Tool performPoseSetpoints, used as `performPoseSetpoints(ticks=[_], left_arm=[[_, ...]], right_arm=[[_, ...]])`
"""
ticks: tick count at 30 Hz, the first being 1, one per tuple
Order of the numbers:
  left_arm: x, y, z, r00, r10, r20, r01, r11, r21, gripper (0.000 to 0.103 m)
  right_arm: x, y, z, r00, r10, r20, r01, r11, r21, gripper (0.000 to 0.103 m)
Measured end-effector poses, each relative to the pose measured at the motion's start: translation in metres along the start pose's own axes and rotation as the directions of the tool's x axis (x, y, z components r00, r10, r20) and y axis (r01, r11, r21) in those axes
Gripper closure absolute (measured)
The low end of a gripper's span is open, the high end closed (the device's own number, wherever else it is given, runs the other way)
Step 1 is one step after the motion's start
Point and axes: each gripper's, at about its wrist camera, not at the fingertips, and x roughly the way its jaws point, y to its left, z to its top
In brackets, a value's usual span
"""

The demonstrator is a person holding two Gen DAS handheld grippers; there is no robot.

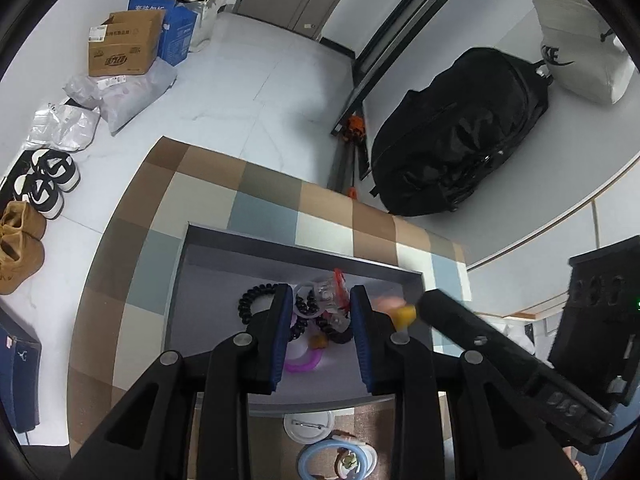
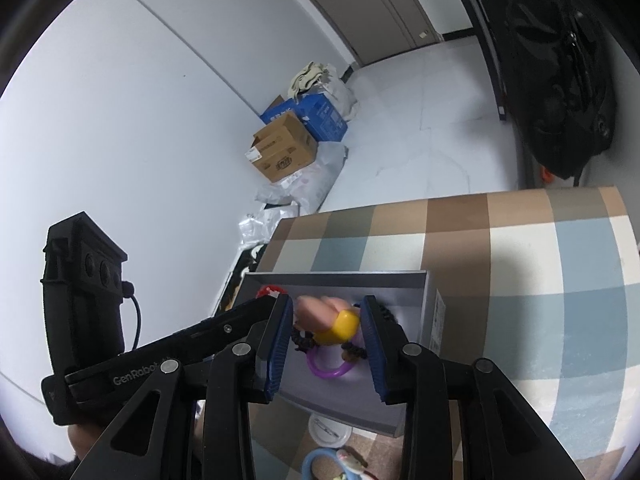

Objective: Organize jewelry
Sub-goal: 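Carry the clip and doll into the grey box and open both tools, then withdraw both tools from the box toward the blue ring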

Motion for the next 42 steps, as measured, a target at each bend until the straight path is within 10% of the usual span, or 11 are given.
performPoseSetpoints(ticks=[4,9,24,42], left_arm=[[0.001,0.005,-0.001,0.998,-0.055,-0.001,0.055,0.997,-0.045,0.048],[-0.005,0.005,-0.004,0.999,-0.034,0.013,0.034,0.999,-0.039,0.046],[-0.026,-0.018,-0.025,0.992,0.098,0.085,-0.109,0.984,0.142,0.045],[-0.055,-0.025,-0.078,0.977,0.137,0.162,-0.173,0.958,0.228,0.017]], right_arm=[[-0.008,-0.001,0.002,0.999,0.008,0.041,-0.009,1.0,0.017,0.056],[-0.017,-0.009,0.002,0.996,-0.006,0.089,0.001,0.999,0.053,0.028],[-0.032,-0.005,-0.015,0.994,-0.043,0.1,0.041,0.999,0.018,0.006],[-0.065,0.02,-0.056,0.974,-0.157,0.163,0.174,0.98,-0.096,0.0]])
